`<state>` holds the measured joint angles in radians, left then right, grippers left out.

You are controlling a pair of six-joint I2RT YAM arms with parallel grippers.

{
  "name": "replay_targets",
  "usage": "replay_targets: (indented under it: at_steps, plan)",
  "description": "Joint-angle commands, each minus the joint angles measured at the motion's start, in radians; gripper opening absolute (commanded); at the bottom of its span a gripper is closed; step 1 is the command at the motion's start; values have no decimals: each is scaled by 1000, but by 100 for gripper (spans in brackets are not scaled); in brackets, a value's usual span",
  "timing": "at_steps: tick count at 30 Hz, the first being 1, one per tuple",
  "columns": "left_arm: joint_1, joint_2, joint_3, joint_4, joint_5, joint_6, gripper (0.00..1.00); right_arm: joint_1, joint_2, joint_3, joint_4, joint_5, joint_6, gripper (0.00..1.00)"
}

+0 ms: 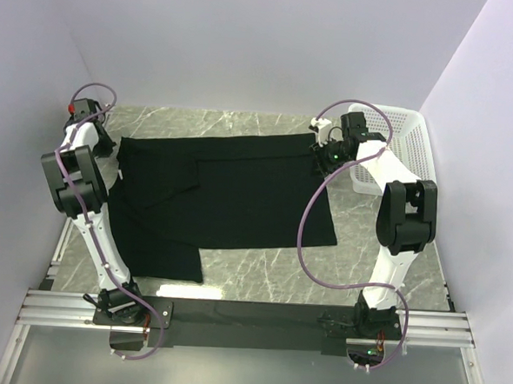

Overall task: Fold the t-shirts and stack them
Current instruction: Fold the tshirt

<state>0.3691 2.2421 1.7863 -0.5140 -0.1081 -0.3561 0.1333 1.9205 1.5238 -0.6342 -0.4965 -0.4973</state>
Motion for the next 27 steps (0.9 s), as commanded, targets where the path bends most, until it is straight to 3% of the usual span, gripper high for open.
replay_targets:
  at_steps: [1,4,5,8,16,27]
  plan:
    - [-9,-87,25,45,-44,48,1,5,-49,22,21,-22,9,46]
    - [-10,-76,38,26,33,36,20,5,-57,15,24,-19,6,46]
    - [-9,-72,36,20,47,32,31,5,-58,13,25,-17,8,46]
    - [-9,-59,27,23,100,20,40,5,-61,12,24,-14,2,46]
    - [-9,14,77,-26,145,-6,42,0,-58,16,19,-13,2,46]
    - [-9,70,97,-72,159,-20,33,-3,-51,27,19,-14,5,46]
